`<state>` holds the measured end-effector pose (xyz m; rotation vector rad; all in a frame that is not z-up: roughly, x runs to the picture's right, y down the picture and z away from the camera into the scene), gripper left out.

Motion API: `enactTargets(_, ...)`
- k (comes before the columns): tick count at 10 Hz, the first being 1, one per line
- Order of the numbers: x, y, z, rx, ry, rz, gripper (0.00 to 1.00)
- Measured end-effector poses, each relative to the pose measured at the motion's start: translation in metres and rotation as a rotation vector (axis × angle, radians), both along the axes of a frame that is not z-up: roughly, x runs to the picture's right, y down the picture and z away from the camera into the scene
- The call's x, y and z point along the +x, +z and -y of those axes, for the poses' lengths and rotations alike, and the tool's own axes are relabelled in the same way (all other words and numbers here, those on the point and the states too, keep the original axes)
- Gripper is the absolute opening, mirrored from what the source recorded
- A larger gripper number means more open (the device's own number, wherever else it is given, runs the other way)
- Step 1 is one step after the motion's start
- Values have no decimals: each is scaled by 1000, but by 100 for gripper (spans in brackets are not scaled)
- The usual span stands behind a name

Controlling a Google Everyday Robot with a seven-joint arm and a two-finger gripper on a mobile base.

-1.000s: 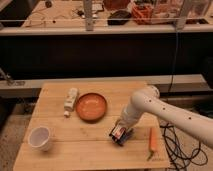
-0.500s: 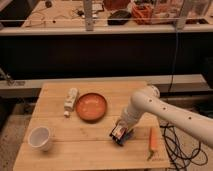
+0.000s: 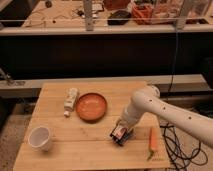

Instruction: Place the eraser on the white sponge

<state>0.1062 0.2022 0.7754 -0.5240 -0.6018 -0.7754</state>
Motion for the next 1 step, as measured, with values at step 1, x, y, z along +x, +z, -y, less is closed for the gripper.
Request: enactTargets(1, 0, 0, 0, -1, 0, -1, 32)
